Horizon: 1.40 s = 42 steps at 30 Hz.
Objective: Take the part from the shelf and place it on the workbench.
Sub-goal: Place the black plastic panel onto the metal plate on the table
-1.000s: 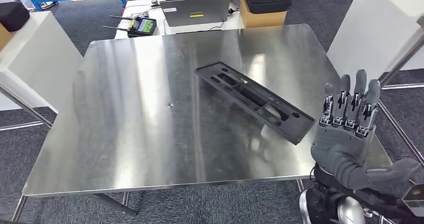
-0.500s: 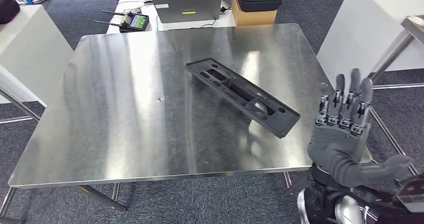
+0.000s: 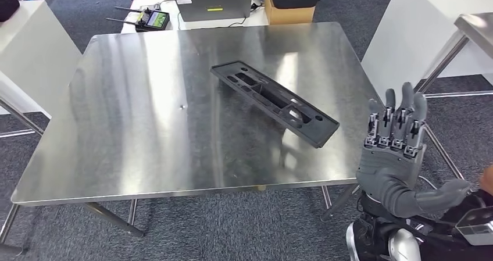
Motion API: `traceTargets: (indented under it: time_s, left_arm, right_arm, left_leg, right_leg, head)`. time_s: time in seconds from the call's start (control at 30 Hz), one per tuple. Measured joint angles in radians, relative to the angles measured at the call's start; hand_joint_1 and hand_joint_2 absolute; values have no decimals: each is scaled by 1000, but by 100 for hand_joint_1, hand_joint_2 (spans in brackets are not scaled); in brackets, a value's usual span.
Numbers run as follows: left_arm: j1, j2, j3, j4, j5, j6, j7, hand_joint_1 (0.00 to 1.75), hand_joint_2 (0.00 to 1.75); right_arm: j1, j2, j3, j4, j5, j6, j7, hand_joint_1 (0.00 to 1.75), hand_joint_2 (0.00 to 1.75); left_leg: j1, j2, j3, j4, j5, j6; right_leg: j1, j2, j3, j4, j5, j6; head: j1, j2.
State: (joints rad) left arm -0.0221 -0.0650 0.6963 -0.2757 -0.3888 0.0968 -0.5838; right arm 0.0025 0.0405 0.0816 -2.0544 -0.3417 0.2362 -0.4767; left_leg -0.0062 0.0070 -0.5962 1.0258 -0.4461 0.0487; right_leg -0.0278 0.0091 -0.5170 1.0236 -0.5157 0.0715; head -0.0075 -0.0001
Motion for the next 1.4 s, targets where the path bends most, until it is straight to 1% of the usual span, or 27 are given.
traceTargets:
  time_s: [0.07,0.1,0.17,0.23,0.27,0.3,0.4,0.47,0.53,0.6,0.7,0.73,0.77,0.8,0.83,0.9,0.97,1.03,1.07,1.13,1.2,1.23,1.27,1.3,1.33,1.37,1.4]
  left_arm:
    - [2,0,6,0,0,-1,2,0,0]
    - [2,0,9,0,-1,-1,3,0,0]
    - [2,0,13,0,-3,-3,5,0,0]
    - [3,0,18,0,-9,-8,8,0,0]
    - [3,0,22,0,-12,-11,9,0,0]
    - [3,0,26,-1,-15,-14,10,0,0]
    - [1,0,35,-5,-23,-21,12,0,0]
    - [0,0,38,-6,-30,-25,13,0,0]
    - [0,0,45,-6,-36,-27,13,0,0]
    - [0,0,53,-7,-40,-29,13,0,0]
    - [0,-1,59,-7,-43,-32,13,0,0]
    - [0,-1,60,-7,-43,-33,13,0,0]
    - [1,-1,61,-7,-43,-33,13,0,0]
    - [1,-1,61,-7,-44,-33,13,0,0]
    - [1,-1,61,-7,-46,-34,13,0,0]
    - [1,-2,61,-7,-50,-35,13,0,0]
    - [0,-3,63,-7,-54,-36,12,0,0]
    - [1,-3,67,-7,-59,-37,11,0,0]
    - [1,-3,71,-7,-64,-38,10,0,0]
    - [2,-2,79,-7,-72,-40,9,0,0]
    - [2,0,86,-7,-80,-42,9,0,0]
    - [2,1,89,-7,-85,-43,8,0,0]
    - [1,1,91,-7,-89,-44,8,0,0]
    - [1,2,94,-7,-93,-44,7,0,0]
    - [1,2,98,-7,-96,-45,7,0,0]
    - [0,2,101,-7,-97,-45,6,0,0]
    - [-1,0,104,-7,-100,-45,6,0,0]
  right_arm:
    - [-1,0,0,2,3,0,2,0,0]
    - [-2,1,1,3,4,0,3,0,0]
    - [-2,1,2,4,7,-1,6,0,0]
    - [-2,1,5,7,9,-2,10,0,0]
    - [-1,1,6,8,10,-3,11,0,0]
    - [-1,1,7,9,11,-3,12,0,0]
    - [0,1,8,10,12,-3,12,0,0]
    - [-1,2,9,10,13,-4,11,0,0]
    - [-1,2,10,10,14,-4,11,0,0]
    - [1,1,10,10,14,-5,11,0,0]
    - [4,1,11,11,14,-6,11,0,0]
    - [5,1,11,11,14,-6,11,0,0]
    - [5,1,11,12,14,-6,11,0,0]
    - [6,0,10,13,14,-6,11,0,0]
    - [6,0,10,14,14,-6,11,0,0]
    - [5,0,10,14,15,-7,11,0,0]
    - [5,0,10,14,18,-9,12,0,0]
    - [6,0,10,14,25,-16,14,0,0]
    - [6,0,10,15,29,-20,16,0,0]
    - [7,1,10,18,34,-23,23,0,0]
    - [8,1,10,21,35,-25,30,0,0]
    - [9,1,10,23,36,-28,33,0,0]
    - [10,1,10,25,37,-32,37,0,0]
    - [12,1,10,28,37,-37,41,0,0]
    - [13,1,10,31,38,-42,44,0,0]
    - [14,1,10,33,38,-44,46,0,0]
    - [14,1,10,34,38,-45,47,0,0]
  left_leg:
    - [4,-4,-10,14,-9,-7]
    - [8,-6,-20,38,-32,-13]
    - [13,-8,-58,135,-110,-26]
    - [19,-9,-93,247,-169,-35]
    - [22,-8,-90,267,-172,-38]
    - [25,-8,-70,252,-158,-39]
    - [31,-12,63,59,-94,-39]
    - [25,-17,101,-8,-85,-34]
    - [17,-18,93,-11,-73,-21]
    - [15,-13,81,-21,-53,-2]
    - [7,-5,44,-26,-20,22]
    - [3,-4,30,-26,-10,26]
    - [-1,-2,15,-25,1,28]
    - [-5,-2,1,-25,11,29]
    - [-9,-1,-11,-24,21,29]
    - [-16,-2,-29,-19,36,27]
    - [-20,-1,-36,-16,50,21]
    - [-22,0,-39,-17,65,12]
    - [-20,-1,-43,-14,64,7]
    - [-14,-6,-62,28,9,-8]
    - [0,-9,-93,135,-93,-26]
    - [9,-10,-104,197,-127,-36]
    - [18,-10,-106,240,-137,-45]
    - [28,-9,-94,255,-124,-54]
    - [38,-9,-62,231,-96,-63]
    - [47,-9,-17,178,-69,-73]
    - [53,-11,32,112,-60,-85]
  right_leg:
    - [-9,-1,-8,-1,5,-18]
    - [-13,-3,-13,-2,11,-31]
    - [-11,-5,-26,-2,22,-53]
    - [-9,-6,-43,-2,34,-62]
    - [-8,-7,-50,-1,40,-61]
    - [-8,-7,-56,-1,46,-59]
    - [-9,-7,-66,-2,61,-45]
    - [-7,-7,-69,-3,71,-30]
    - [-5,-7,-72,-9,83,-11]
    - [-3,-8,-87,9,65,-7]
    - [0,-9,-146,166,-53,-30]
    - [0,-9,-160,227,-82,-31]
    - [1,-9,-162,265,-91,-27]
    - [4,-9,-146,269,-82,-20]
    - [8,-9,-110,235,-60,-14]
    - [19,-10,-2,92,-29,-17]
    - [31,-10,71,-25,-33,-35]
    - [34,-11,77,-54,-33,-51]
    - [28,-12,71,-56,-24,-57]
    - [14,-15,55,-59,-3,-75]
    - [8,-17,32,-59,20,-86]
    - [7,-18,21,-58,30,-84]
    - [5,-18,9,-56,40,-79]
    - [2,-18,-3,-52,49,-72]
    - [-4,-18,-16,-46,57,-64]
    - [-9,-19,-28,-38,62,-57]
    - [-11,-19,-41,-29,66,-50]
  head:
    - [-2,0]
    - [-3,0]
    - [-5,0]
    - [-5,0]
    - [-5,0]
    - [-5,0]
    - [-5,0]
    - [-5,0]
    - [-5,0]
    - [-4,0]
    - [-2,0]
    - [-2,0]
    - [-2,0]
    - [-2,0]
    - [-2,0]
    - [-2,0]
    - [-4,0]
    - [-6,0]
    - [-5,0]
    - [-8,0]
    - [-11,0]
    - [-12,0]
    - [-12,0]
    - [-12,0]
    - [-12,0]
    - [-12,0]
    - [-14,0]
